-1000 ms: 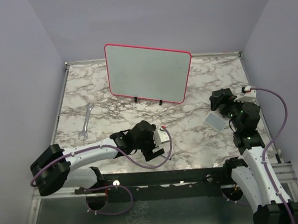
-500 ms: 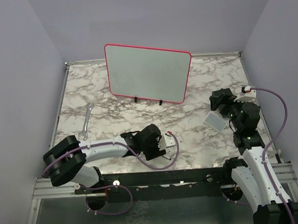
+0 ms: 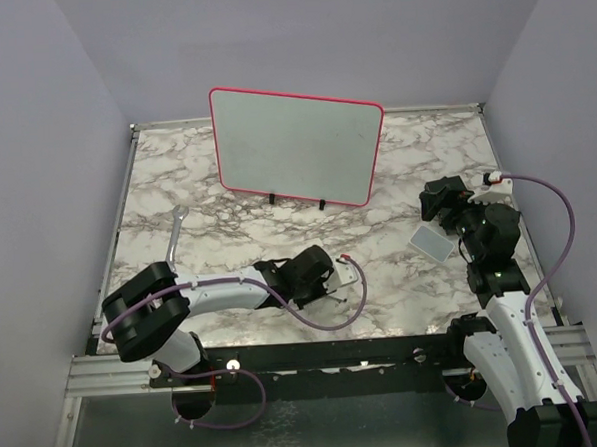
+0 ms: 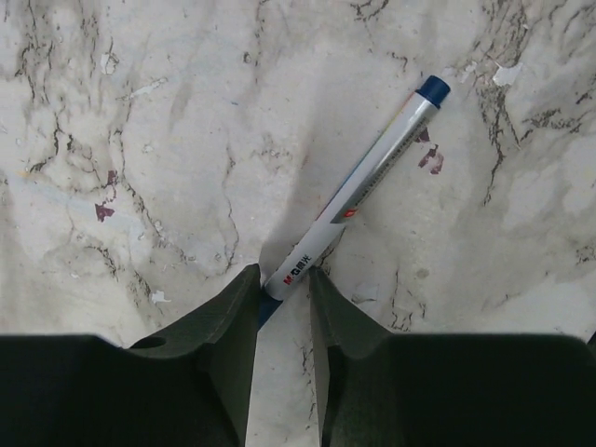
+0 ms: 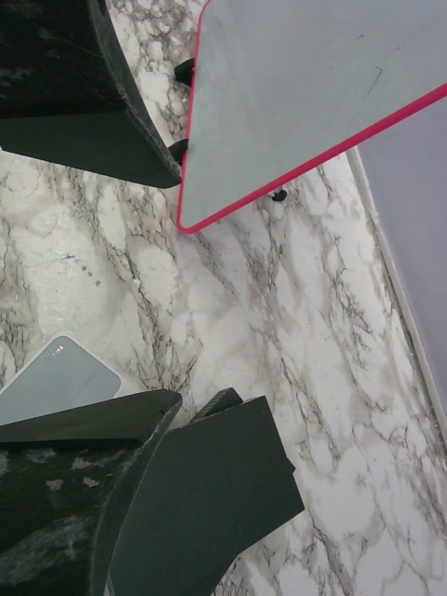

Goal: Write a sentence on the whiteboard
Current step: Open the whiteboard marker at the center of the board.

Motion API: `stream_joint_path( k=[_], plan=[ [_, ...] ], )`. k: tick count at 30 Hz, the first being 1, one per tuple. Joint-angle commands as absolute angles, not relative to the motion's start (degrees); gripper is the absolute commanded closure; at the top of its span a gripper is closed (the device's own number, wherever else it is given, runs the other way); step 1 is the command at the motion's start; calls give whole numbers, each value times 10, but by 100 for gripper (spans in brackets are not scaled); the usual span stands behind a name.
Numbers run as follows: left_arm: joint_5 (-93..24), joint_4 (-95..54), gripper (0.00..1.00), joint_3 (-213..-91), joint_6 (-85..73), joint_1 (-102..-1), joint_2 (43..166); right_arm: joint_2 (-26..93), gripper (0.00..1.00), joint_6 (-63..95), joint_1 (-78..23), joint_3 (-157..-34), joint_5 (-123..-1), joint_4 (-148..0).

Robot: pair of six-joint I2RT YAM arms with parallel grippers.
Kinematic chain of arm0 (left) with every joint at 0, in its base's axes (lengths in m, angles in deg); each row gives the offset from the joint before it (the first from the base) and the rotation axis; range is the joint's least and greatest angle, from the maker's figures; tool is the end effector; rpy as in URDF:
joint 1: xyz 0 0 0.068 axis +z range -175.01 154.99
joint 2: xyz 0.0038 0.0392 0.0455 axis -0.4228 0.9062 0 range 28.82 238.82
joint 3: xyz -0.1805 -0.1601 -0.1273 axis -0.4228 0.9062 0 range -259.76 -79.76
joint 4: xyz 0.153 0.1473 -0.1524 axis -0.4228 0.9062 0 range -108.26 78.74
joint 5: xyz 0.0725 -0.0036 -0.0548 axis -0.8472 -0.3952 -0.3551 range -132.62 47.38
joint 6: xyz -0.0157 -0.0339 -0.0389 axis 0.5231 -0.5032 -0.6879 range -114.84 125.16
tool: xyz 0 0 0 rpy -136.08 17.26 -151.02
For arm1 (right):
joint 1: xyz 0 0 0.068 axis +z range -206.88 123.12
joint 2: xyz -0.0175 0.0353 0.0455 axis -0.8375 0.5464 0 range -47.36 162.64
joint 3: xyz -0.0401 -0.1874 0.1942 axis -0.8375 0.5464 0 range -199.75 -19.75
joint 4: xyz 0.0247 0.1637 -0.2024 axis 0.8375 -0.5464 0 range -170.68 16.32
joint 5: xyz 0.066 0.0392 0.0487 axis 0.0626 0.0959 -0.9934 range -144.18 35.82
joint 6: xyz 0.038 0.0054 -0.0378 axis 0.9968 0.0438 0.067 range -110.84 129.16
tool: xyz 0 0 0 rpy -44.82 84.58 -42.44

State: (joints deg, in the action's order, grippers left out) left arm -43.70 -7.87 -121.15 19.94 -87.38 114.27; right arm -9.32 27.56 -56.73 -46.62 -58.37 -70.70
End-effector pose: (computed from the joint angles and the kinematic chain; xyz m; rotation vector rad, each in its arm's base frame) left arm 0.1308 -0.2482 0.1602 1.5837 1.9979 -0.3078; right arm 0.1725 0.0030 0.2720 0.2192 1.7086 0.3023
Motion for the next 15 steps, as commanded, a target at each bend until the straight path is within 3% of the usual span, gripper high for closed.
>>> stream_joint_path(
  k=[1, 10, 15],
  plan=[
    [-482, -78, 73, -1241, 159, -878, 1159, -96, 7, 276, -569, -478, -584, -707],
    [-474, -82, 74, -1289, -49, -877, 1225, -100, 7, 275, -569, -478, -574, -713],
    [-495, -112, 70, -1280, -77, -878, 1194, -98, 7, 276, -569, -478, -577, -711]
  ],
)
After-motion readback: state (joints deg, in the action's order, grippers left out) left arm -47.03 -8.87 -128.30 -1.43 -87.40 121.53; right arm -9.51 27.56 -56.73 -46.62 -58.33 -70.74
